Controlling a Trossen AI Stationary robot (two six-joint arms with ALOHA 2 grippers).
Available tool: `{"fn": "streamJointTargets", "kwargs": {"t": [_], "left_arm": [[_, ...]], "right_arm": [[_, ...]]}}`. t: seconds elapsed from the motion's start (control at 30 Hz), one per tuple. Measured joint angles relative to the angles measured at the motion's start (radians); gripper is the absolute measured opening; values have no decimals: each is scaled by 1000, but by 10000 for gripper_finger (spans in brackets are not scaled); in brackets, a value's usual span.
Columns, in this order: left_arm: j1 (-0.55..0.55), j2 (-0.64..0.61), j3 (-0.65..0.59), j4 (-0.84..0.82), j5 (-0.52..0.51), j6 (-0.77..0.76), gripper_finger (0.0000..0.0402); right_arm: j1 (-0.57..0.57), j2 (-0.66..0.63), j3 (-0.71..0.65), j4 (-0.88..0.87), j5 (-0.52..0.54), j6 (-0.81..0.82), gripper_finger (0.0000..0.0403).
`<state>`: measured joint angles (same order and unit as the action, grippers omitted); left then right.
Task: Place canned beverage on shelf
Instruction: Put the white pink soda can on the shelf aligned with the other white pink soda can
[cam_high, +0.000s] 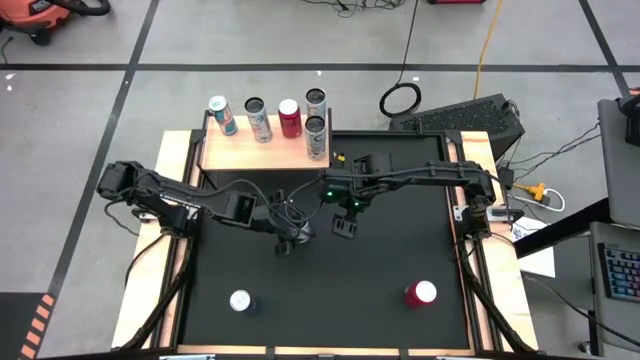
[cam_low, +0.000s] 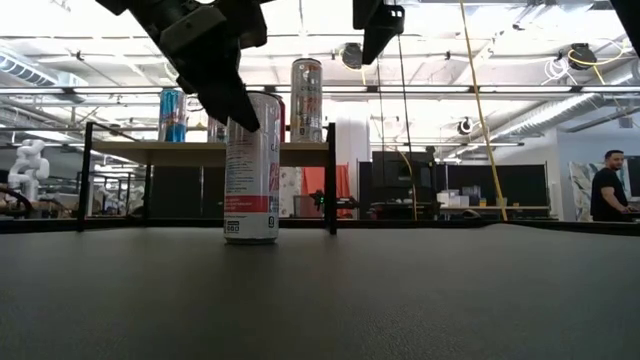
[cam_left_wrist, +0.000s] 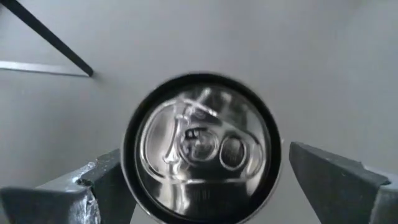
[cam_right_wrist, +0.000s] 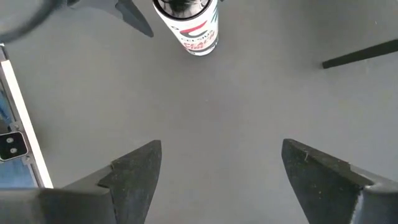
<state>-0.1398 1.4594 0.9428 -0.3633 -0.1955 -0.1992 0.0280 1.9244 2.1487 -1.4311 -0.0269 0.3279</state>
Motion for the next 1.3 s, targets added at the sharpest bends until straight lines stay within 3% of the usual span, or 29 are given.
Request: {"fn": "streamJointTargets", "kwargs": {"t": [0.5, 0.97, 1.3], "left_arm": [[1, 1, 0, -10, 27, 2, 386], [0, 1, 0, -14, 27, 62, 243], [1, -55, 46, -235, 38, 172, 235]], "right_arm": [[0, 0, 0, 1, 0, 0, 315], [0, 0, 0, 7, 0, -30, 315], [18, 0, 0, 7, 1, -45, 315]]}}
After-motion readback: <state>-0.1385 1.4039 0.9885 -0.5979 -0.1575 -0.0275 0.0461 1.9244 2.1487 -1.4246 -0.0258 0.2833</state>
